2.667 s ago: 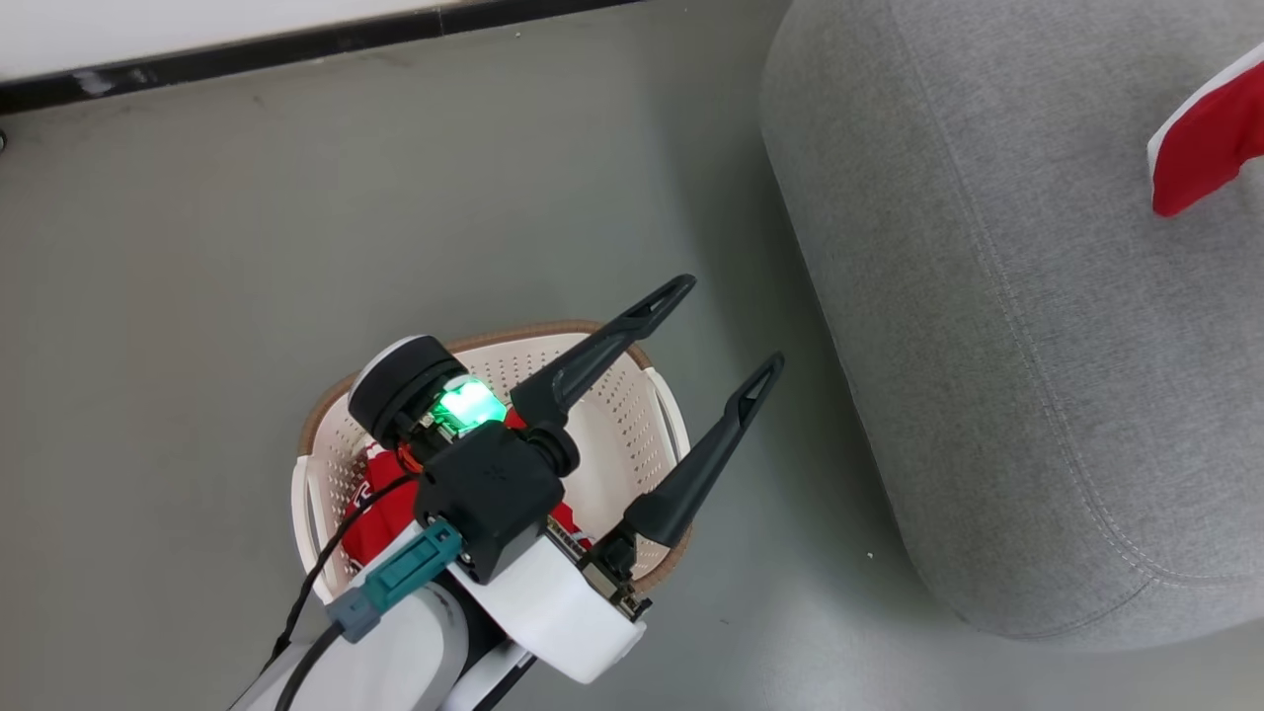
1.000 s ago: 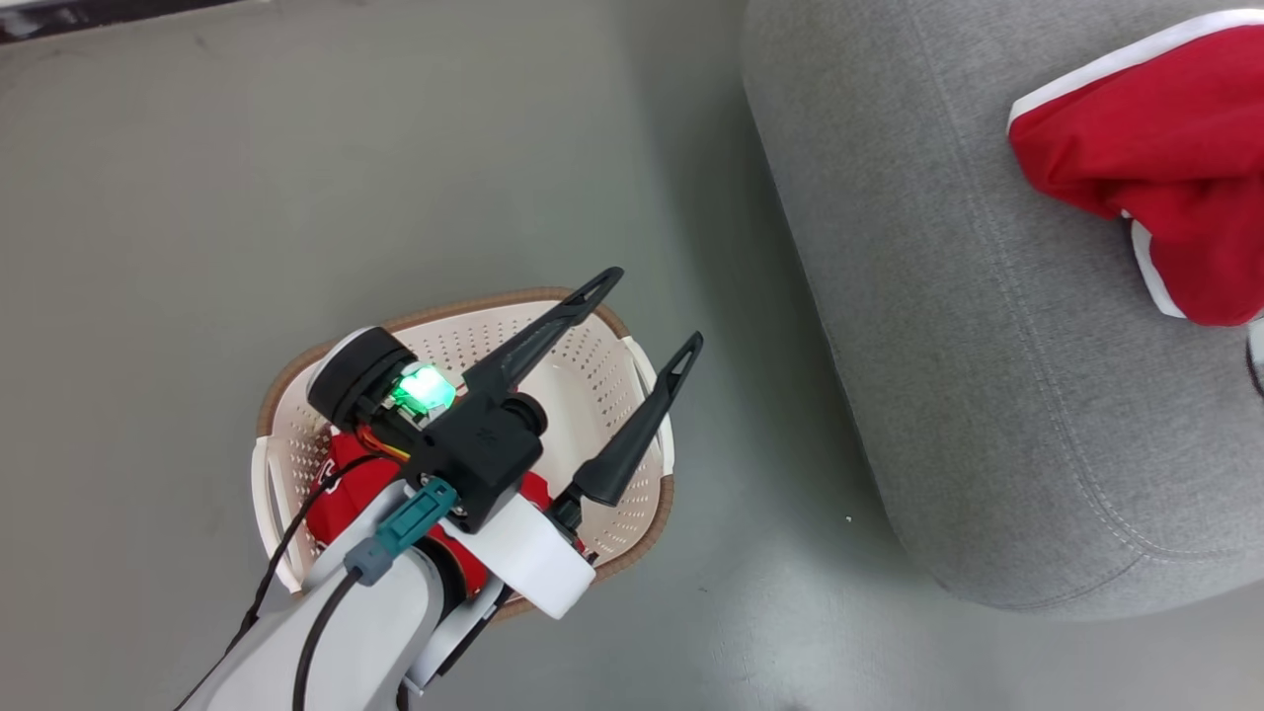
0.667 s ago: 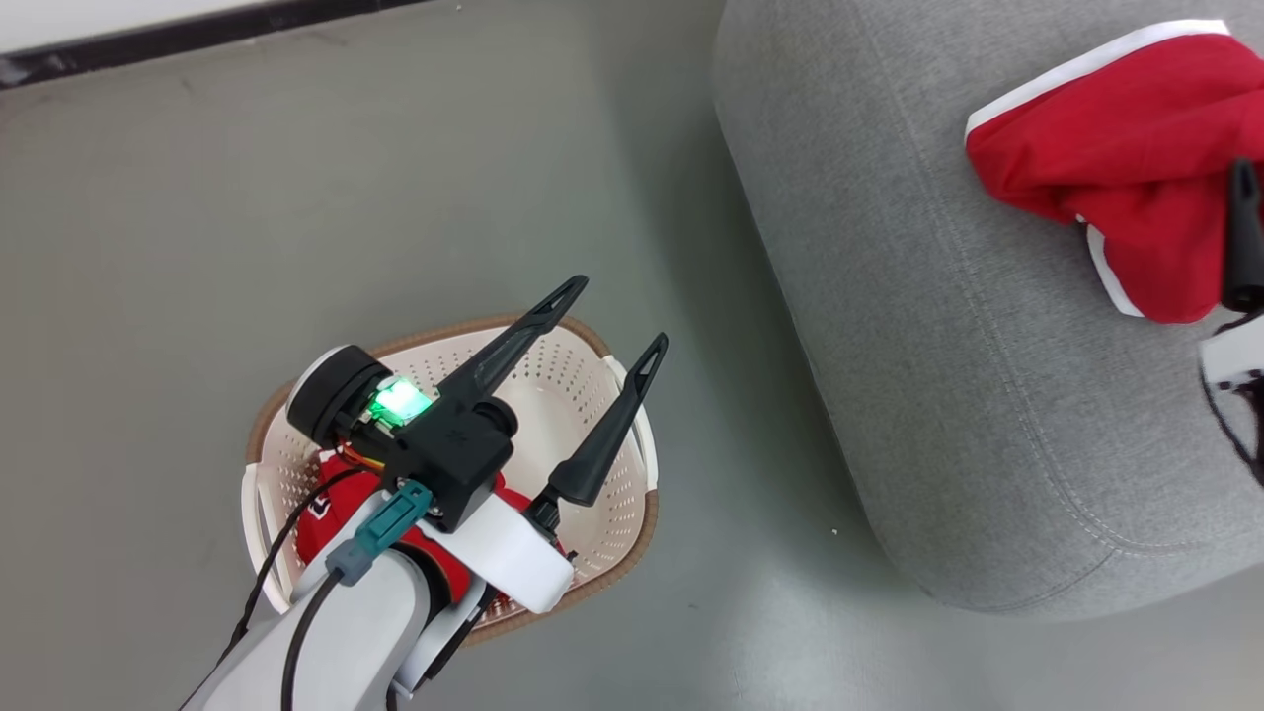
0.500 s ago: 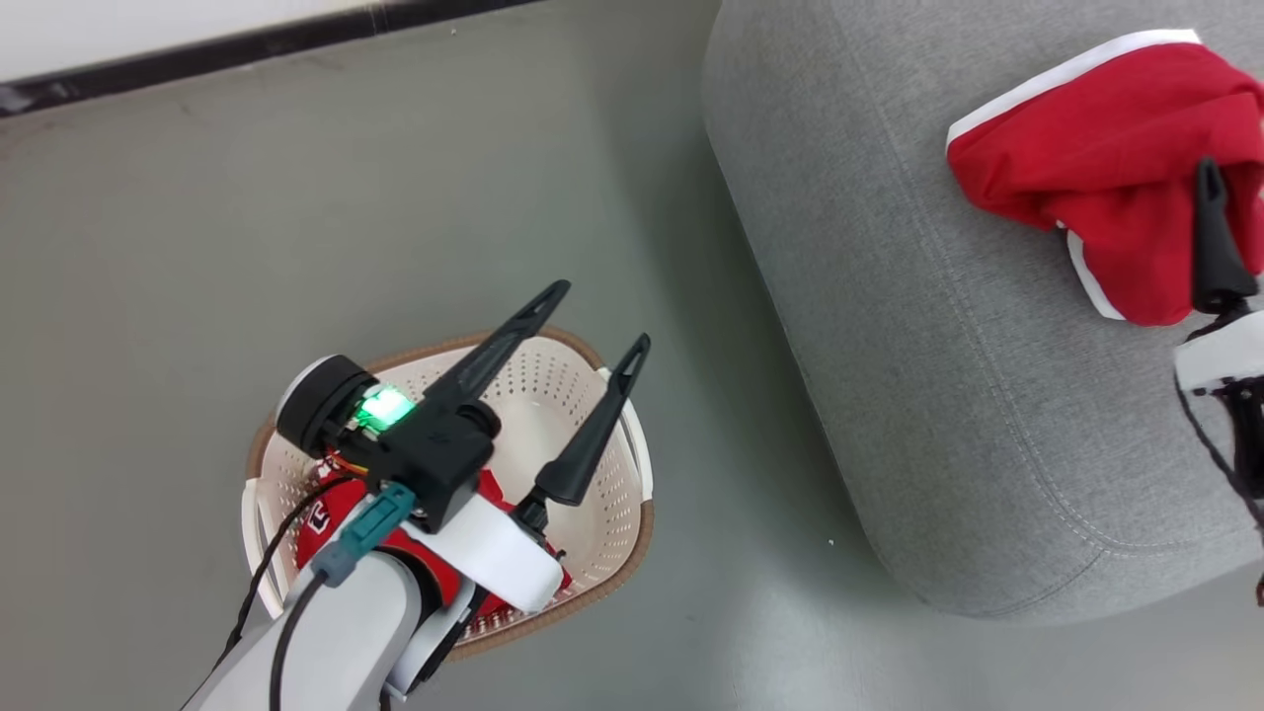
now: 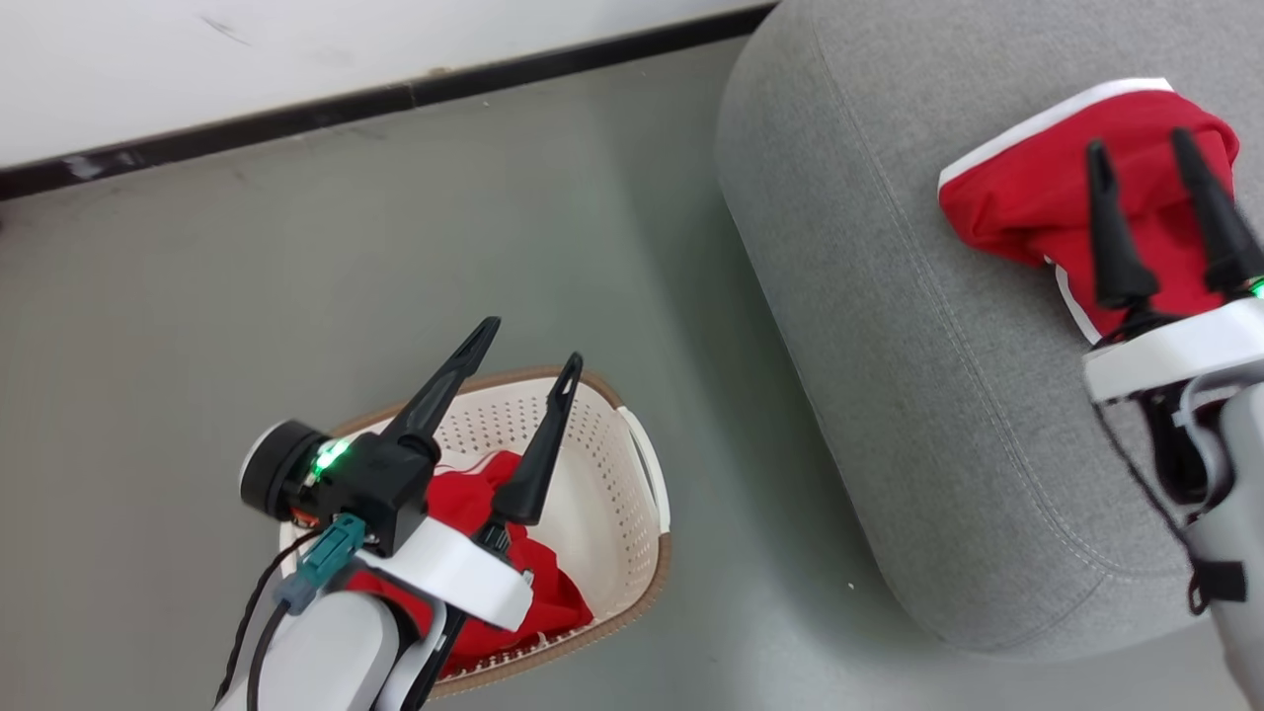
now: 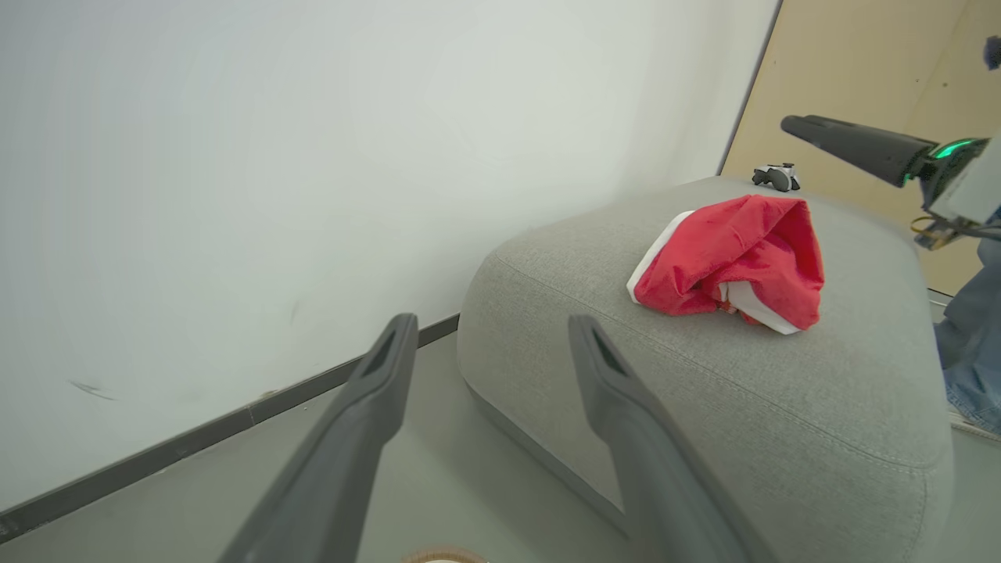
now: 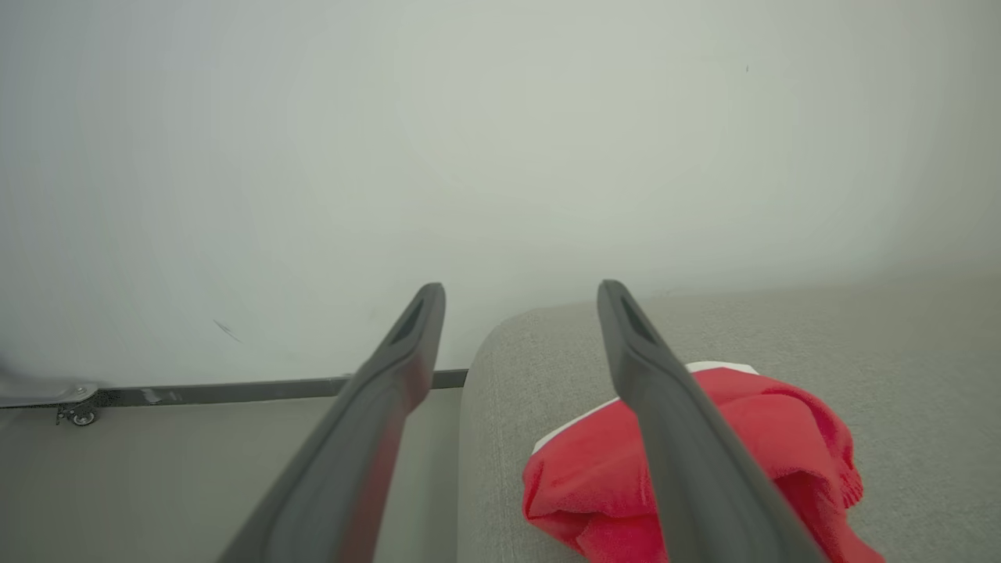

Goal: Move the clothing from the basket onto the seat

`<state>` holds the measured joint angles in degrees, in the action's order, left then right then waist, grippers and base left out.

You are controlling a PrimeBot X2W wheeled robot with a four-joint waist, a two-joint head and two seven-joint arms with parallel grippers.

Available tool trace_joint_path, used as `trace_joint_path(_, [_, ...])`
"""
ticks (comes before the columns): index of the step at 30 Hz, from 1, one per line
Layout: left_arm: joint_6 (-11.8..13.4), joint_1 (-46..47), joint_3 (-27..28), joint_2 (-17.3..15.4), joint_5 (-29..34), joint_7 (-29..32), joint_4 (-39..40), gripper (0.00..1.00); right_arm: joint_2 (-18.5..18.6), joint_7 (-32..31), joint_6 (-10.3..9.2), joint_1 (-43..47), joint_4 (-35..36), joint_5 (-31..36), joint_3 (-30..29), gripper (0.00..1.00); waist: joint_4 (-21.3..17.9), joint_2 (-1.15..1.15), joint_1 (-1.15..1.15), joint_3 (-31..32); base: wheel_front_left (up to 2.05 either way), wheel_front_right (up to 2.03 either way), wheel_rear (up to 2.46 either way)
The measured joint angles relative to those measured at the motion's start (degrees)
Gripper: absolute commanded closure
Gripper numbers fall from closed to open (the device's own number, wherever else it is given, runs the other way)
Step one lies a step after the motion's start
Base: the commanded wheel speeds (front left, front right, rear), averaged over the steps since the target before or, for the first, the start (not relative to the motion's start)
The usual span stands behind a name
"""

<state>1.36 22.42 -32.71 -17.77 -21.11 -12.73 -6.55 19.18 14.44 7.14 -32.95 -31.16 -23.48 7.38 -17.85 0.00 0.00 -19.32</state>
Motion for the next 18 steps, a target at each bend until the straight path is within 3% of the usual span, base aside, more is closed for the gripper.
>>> trace_joint_path(18, [4.2,-7.7,4.6,1.3,-2.2,-1.4,-0.9,0.00,-4.7,0.0,0.00,5.9,5.0,6.1,0.8,0.00,5.1,0.00,0.00,6.5,0.00,0.00,0.00])
